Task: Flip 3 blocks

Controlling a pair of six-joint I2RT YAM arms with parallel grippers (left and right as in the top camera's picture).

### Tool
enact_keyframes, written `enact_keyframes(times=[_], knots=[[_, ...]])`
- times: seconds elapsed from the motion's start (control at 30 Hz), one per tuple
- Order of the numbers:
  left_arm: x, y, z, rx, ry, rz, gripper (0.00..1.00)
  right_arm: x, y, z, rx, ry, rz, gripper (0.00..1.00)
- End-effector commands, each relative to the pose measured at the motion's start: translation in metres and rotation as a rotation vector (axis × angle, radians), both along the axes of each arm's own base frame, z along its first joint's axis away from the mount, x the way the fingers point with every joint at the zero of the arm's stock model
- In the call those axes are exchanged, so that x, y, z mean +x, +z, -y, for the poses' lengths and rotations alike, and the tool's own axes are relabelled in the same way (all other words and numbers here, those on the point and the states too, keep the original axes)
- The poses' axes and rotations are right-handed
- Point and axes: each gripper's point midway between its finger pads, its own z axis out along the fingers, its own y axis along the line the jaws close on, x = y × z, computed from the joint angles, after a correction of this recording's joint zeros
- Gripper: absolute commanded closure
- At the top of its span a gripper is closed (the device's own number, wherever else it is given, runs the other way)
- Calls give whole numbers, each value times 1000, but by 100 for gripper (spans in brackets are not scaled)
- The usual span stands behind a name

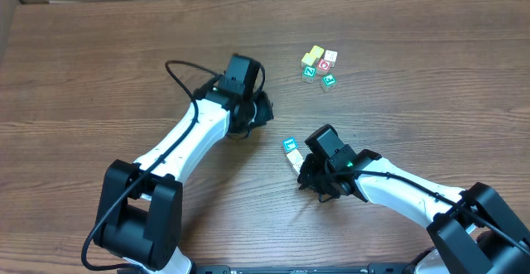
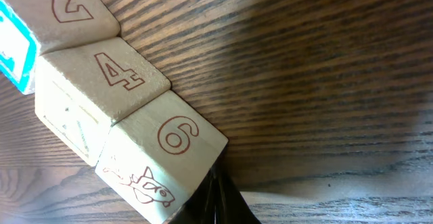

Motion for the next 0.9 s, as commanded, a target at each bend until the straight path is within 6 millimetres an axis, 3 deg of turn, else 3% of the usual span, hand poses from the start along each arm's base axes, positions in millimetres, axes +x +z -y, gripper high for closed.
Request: enact_keyframes(times=[0.0, 0.2, 0.43, 0.67, 0.87], knots=[[8, 0, 14, -18, -106, 12, 96, -1, -9, 10, -52, -19, 0, 95], [18, -22, 29, -5, -187, -147, 96, 0, -9, 10, -50, -19, 3, 95], [15, -52, 45, 10, -243, -254, 96, -1, -10, 12, -64, -22, 3, 96], [4, -54, 63, 2, -292, -266, 96, 1, -10, 14, -75, -27, 12, 96], [-8, -56, 66, 38, -308, -293, 96, 0, -11, 15, -80, -27, 6, 96]])
